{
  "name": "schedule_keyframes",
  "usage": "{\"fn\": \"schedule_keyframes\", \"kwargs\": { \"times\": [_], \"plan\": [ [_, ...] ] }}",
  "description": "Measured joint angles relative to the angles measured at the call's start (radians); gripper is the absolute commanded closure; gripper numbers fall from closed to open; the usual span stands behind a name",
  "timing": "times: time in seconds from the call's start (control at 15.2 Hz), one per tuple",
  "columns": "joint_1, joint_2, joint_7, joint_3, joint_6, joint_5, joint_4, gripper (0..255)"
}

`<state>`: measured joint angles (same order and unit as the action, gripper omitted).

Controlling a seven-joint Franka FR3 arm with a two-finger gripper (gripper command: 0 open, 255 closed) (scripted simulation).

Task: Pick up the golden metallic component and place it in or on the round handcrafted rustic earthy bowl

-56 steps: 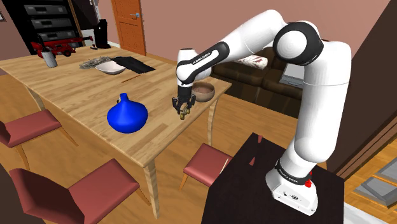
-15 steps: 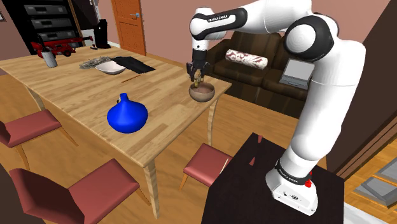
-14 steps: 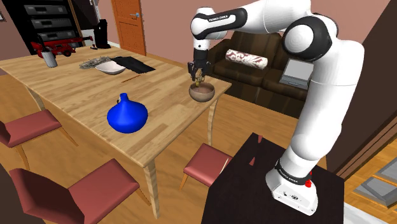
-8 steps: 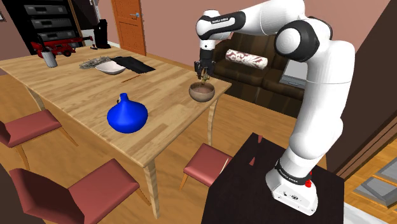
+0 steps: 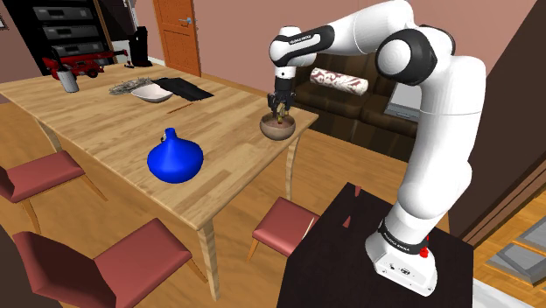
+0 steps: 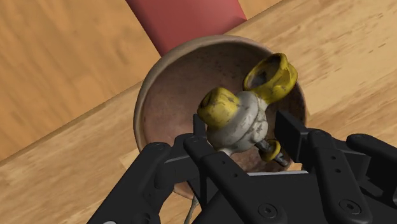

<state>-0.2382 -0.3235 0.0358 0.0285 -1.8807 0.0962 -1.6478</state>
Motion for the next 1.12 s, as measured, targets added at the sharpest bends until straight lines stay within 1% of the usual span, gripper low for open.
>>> {"fn": "schedule_keyframes", "kwargs": {
  "times": [0.2, 0.59, 0.66, 1.06, 1.12],
  "plan": [
    [-0.001, -0.013, -0.005, 0.0, -0.032, 0.001, -0.02, 255],
    [-0.001, -0.015, -0.005, 0.0, -0.039, 0.002, -0.024, 255],
    [-0.001, -0.015, -0.005, 0.0, -0.039, 0.002, -0.024, 0],
    [-0.001, -0.015, -0.005, 0.0, -0.039, 0.002, -0.024, 0],
    [-0.002, -0.01, -0.005, 0.001, -0.023, 0.001, -0.013, 0]
  ]
}}
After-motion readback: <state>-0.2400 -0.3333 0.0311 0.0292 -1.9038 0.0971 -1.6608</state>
